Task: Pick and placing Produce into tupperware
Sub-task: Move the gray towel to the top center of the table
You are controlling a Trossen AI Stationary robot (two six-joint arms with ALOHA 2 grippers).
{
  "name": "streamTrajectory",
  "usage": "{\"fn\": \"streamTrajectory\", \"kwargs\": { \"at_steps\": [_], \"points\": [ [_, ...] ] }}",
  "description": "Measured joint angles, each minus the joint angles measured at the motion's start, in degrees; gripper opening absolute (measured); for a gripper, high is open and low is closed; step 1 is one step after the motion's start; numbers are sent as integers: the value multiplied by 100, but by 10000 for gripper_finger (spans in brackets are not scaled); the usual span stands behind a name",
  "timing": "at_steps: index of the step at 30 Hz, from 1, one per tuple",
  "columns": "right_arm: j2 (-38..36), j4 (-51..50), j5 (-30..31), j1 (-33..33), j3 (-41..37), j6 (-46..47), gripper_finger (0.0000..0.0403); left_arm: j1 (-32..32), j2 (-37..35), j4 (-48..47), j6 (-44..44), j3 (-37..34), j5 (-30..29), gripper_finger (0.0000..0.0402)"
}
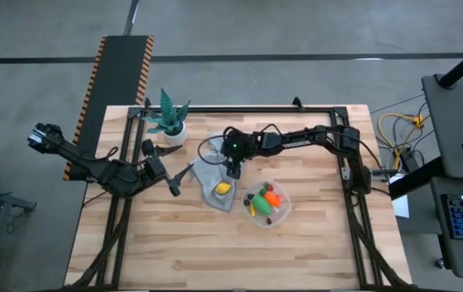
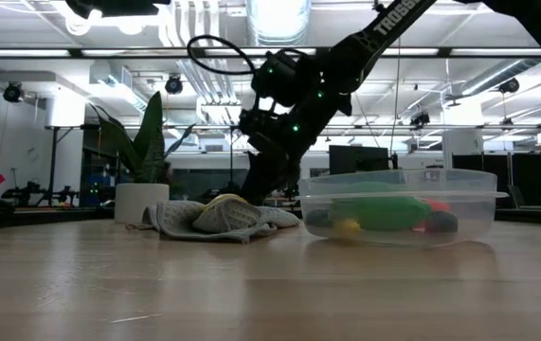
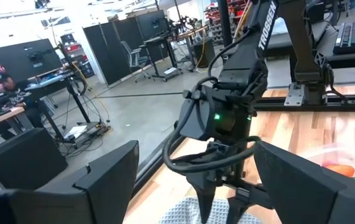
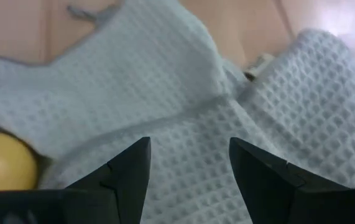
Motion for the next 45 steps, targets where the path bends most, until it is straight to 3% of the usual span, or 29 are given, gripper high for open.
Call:
{"fn": "streamTrajectory", "kwargs": {
  "at_steps": [10,33,37,45],
  "points": [
    [-9,124,-13,481,96,0,210,0,15,6,2,0,-2,301],
    [306,27,129,564,140,249,204,0,94,7,4,6,0,301],
    [306,-24,422,567,140,247,169,0,94,7,4,6,0,301],
    [292,-134,511,602,140,-1,48,0,94,6,4,6,0,301]
  ]
}}
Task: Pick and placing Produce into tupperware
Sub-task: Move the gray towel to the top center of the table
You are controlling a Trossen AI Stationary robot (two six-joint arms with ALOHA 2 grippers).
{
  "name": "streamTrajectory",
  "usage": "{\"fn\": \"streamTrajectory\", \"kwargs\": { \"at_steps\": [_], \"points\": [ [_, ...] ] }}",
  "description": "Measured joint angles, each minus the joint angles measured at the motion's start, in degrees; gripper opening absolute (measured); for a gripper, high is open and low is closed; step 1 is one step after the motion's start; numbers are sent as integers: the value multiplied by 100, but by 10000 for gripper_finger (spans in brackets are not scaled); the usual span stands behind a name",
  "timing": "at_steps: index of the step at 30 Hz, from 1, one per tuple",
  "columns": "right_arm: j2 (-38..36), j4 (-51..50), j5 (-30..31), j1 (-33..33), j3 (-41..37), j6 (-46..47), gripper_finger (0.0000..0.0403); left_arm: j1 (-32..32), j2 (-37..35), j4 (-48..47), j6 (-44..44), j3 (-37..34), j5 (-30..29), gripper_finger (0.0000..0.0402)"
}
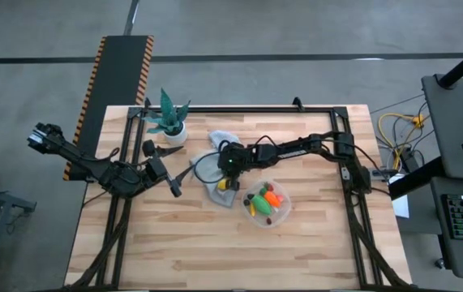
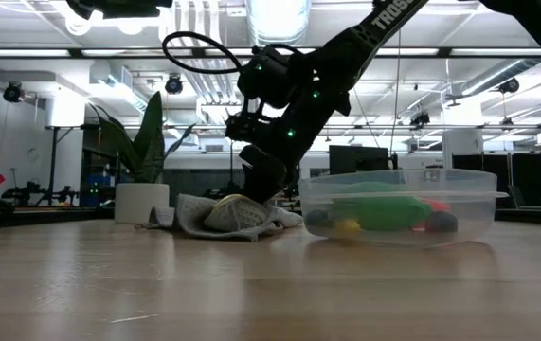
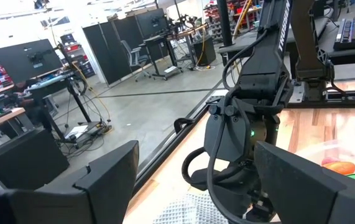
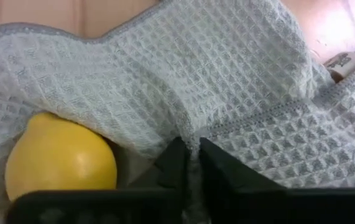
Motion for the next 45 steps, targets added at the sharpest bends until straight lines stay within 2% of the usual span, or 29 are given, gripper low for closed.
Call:
{"fn": "streamTrajectory", "kwargs": {
  "at_steps": [4,23,30,45],
  "points": [
    [-23,-17,-1,29,0,-167,15,0,-2,-2,0,0,0,301],
    [-451,-378,199,100,70,-513,13,-2,-4,-4,0,0,2,301],
    [-453,-571,716,111,78,-598,13,0,-4,-4,0,0,2,301],
    [-458,-566,731,135,391,-817,13,-2,-4,-6,0,0,3,301]
  ]
}}
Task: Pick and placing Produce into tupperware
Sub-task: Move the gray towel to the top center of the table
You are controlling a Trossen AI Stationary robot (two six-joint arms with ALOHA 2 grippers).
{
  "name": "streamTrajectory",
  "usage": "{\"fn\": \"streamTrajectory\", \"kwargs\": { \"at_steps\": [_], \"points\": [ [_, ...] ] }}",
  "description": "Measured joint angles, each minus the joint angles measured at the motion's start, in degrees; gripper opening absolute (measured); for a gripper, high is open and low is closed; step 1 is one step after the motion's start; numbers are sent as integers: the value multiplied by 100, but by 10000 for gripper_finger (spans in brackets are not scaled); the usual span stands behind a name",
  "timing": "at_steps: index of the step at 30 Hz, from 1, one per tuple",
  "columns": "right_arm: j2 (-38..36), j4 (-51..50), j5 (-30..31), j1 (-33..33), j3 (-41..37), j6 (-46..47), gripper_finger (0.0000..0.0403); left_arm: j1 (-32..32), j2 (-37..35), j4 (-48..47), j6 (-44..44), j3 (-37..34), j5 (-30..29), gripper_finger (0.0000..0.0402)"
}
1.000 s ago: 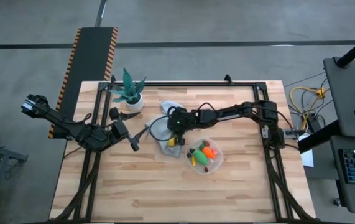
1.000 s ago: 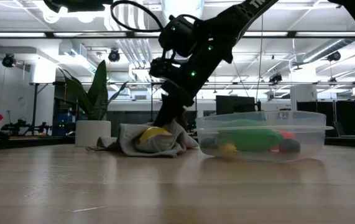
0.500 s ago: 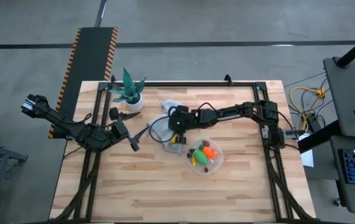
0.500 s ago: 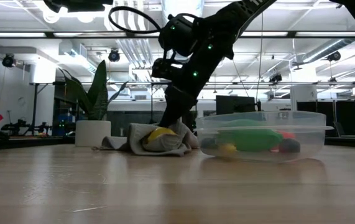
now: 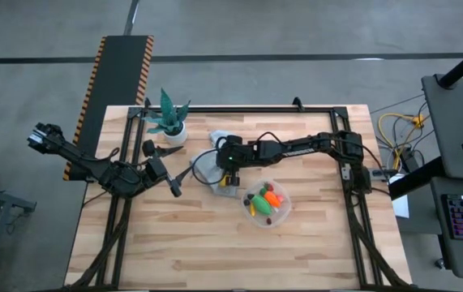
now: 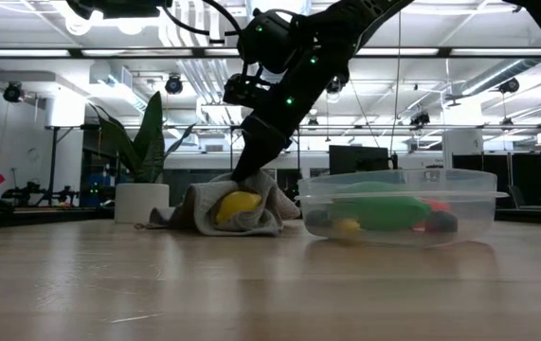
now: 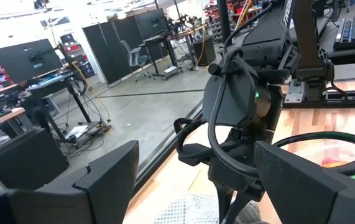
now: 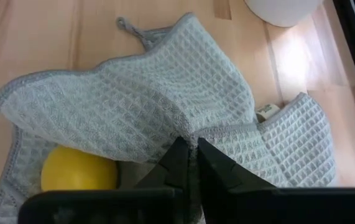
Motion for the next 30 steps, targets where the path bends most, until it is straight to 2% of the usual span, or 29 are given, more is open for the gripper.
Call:
{"fn": "streamTrajectory", "kwargs": {
  "at_steps": [11,18,30],
  "points": [
    [-2,11,31,-13,0,-276,13,-1,0,-2,0,-2,1,301],
    [-152,13,596,-15,4,-617,13,0,0,0,0,-2,-1,301],
    [-420,-22,555,-15,7,-655,13,-1,0,-2,0,-2,1,301]
  ]
}}
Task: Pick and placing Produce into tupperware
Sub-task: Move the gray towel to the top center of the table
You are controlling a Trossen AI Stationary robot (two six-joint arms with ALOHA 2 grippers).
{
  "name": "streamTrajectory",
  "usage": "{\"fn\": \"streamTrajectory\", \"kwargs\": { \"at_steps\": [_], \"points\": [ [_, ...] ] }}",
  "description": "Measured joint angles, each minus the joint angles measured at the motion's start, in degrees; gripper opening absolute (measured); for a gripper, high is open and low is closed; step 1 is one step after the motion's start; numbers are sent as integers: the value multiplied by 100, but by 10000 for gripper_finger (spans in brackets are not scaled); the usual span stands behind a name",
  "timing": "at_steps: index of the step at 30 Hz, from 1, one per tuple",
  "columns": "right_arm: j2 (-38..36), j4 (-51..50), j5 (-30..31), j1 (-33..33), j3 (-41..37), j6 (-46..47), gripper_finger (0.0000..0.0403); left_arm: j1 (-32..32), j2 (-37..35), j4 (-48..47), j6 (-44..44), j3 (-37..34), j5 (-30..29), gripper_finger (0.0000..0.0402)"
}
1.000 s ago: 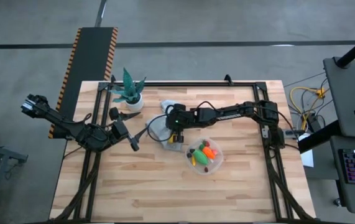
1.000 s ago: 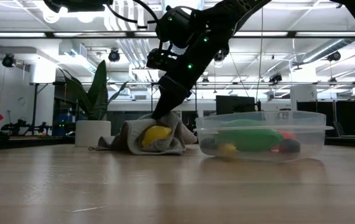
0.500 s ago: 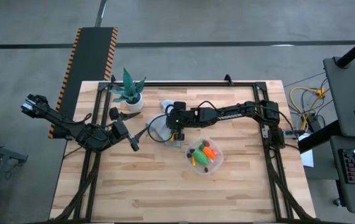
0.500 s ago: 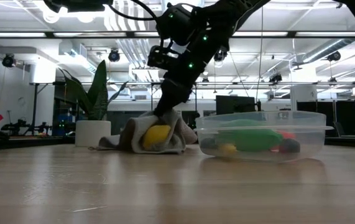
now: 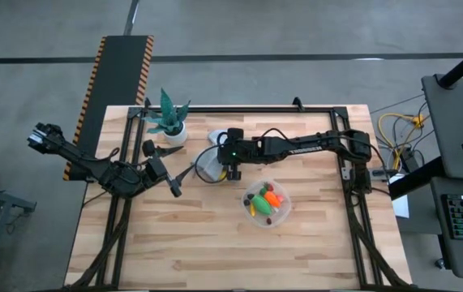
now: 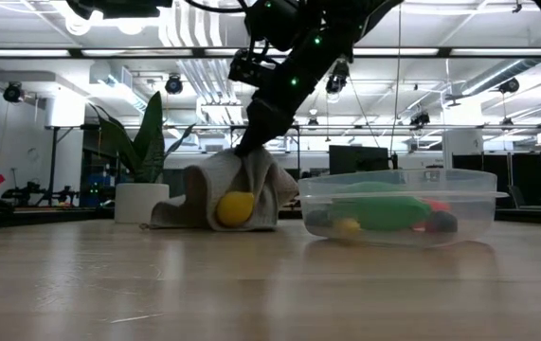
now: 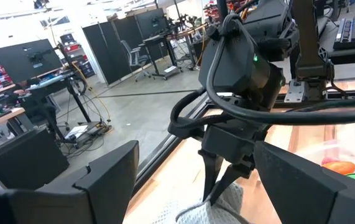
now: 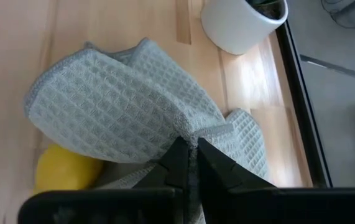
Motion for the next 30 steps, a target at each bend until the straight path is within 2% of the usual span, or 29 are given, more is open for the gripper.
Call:
{"fn": "streamTrajectory", "kwargs": {
  "at_steps": [18,30],
  "points": [
    [35,-204,219,-248,0,214,13,0,0,0,0,-2,0,301],
    [35,-915,498,-654,-111,577,13,0,0,-2,-2,-4,0,301]
  ]
}}
